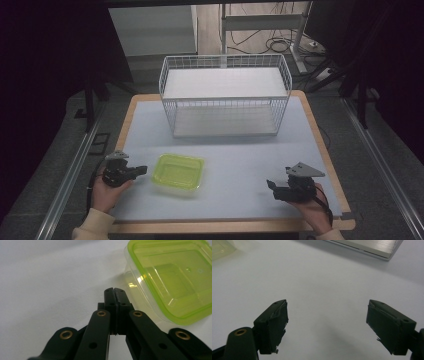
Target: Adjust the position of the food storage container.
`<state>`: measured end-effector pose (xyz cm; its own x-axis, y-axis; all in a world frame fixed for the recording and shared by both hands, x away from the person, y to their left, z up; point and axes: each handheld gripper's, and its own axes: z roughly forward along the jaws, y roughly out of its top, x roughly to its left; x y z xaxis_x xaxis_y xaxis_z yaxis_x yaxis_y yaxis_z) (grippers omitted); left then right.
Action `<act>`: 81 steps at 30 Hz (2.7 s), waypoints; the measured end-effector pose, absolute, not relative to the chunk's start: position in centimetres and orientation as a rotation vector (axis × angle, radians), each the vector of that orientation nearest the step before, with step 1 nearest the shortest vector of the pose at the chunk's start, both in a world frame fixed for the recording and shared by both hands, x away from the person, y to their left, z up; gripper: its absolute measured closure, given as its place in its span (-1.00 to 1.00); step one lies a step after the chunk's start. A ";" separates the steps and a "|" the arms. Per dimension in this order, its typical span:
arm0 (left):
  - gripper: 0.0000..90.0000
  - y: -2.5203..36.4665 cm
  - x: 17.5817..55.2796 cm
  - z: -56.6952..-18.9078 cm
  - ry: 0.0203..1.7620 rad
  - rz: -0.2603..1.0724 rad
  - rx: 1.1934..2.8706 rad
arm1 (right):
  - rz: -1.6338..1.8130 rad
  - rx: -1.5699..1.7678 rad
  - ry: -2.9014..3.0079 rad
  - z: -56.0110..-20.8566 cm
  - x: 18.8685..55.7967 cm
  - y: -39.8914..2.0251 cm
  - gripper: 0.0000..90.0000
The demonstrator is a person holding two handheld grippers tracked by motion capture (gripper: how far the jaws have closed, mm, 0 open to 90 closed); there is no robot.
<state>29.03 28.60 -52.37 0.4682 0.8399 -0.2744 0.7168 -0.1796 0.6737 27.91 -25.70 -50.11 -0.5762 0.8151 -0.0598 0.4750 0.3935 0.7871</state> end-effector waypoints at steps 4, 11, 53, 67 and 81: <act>1.00 27.8 29.4 -52.8 1.284 0.166 1.959 | 1.053 1.104 2.207 -49.9 27.8 -25.7 -0.60; 1.00 27.1 29.5 -53.1 1.261 0.120 1.967 | 1.095 1.105 2.176 -49.3 27.6 -25.9 -0.59; 1.00 20.8 29.4 -52.6 1.155 0.036 2.056 | 1.083 1.111 2.179 -49.2 27.5 -25.7 -0.59; 1.00 17.8 29.5 -52.6 1.113 0.009 2.085 | 1.080 1.111 2.182 -49.3 27.5 -25.7 -0.59; 1.00 14.2 30.6 -52.7 1.089 -0.019 2.092 | 1.077 1.109 2.186 -49.4 27.5 -25.6 -0.59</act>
